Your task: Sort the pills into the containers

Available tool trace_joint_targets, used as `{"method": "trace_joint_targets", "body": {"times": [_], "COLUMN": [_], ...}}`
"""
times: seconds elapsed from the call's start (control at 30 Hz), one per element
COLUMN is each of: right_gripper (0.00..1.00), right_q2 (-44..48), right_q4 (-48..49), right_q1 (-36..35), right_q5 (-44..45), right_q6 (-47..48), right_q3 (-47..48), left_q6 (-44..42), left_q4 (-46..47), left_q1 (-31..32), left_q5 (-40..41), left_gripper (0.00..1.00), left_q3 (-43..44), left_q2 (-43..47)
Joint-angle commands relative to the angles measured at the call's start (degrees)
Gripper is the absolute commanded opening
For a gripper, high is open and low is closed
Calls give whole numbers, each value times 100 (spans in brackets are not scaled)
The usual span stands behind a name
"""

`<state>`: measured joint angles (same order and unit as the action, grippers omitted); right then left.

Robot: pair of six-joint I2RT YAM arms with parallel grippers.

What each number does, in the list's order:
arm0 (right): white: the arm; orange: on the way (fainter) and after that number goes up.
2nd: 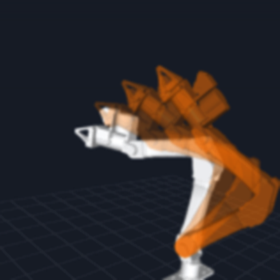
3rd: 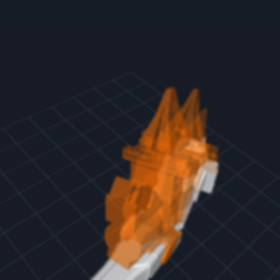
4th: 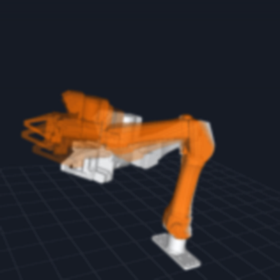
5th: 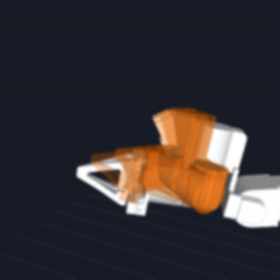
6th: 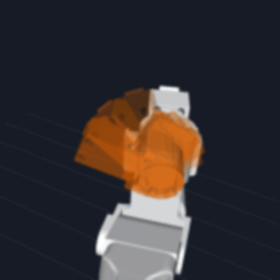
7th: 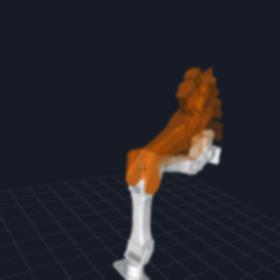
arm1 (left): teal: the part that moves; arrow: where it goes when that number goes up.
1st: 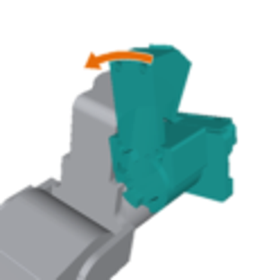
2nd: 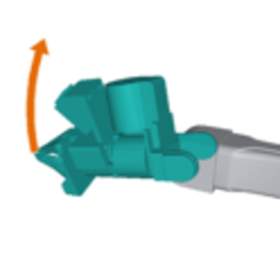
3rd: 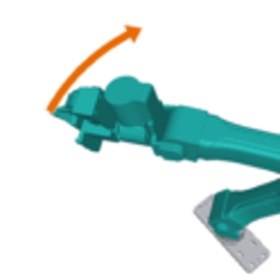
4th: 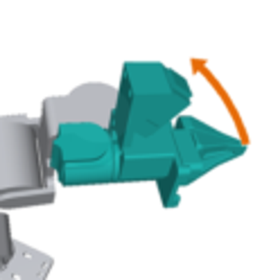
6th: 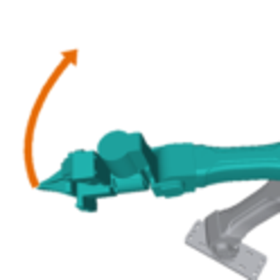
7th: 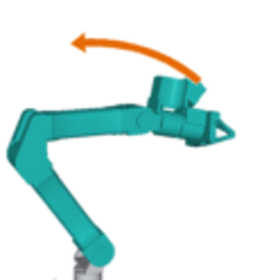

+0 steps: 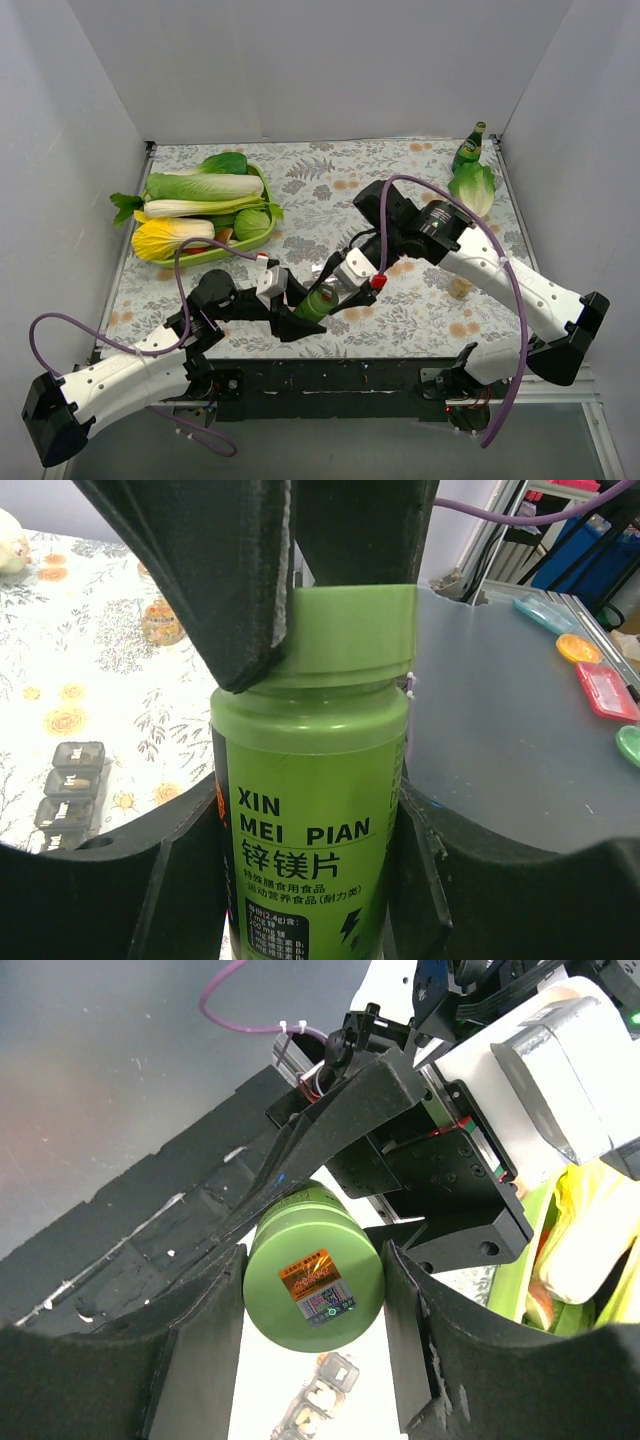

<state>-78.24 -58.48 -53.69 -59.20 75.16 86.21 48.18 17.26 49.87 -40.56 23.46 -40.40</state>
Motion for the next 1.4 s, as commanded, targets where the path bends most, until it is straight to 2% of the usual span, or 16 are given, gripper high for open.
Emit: {"method": "trace_joint_targets", "body": {"times": [0.0,0.13,0.33,0.53,0.7,0.93,1.1,1.23,1.37], "right_gripper": [29,29,31,31,32,40,53,53,47], "right_q2": [168,221,186,309,300,186,20,-25,-51], "right_q4": [388,1223,1786,2841,3167,3413,3501,3483,3501], "right_q1": [-54,-62,-62,-62,-62,16,315,368,368], "right_q5": [-417,-137,338,1436,2087,1895,1043,682,769], "right_q6": [-921,-2098,-3278,-4946,-5651,-6653,-6830,-6830,-6988], "right_q3": [-306,-676,-957,-1625,-1862,-1942,-1731,-1722,-1801], "left_q6": [95,-63,-265,-406,-520,-635,-679,-722,-758], "left_q4": [480,331,164,190,226,226,94,-73,-179], "left_q1": [-30,-30,-30,-30,-30,-30,-30,-30,-30], "left_q5": [346,636,1198,2128,2719,2702,2413,2114,2096], "left_gripper": [0,0,0,0,0,0,0,0,0], "left_q3": [62,185,281,273,282,255,89,18,71], "left_q2": [164,155,226,349,340,270,427,560,560]}}
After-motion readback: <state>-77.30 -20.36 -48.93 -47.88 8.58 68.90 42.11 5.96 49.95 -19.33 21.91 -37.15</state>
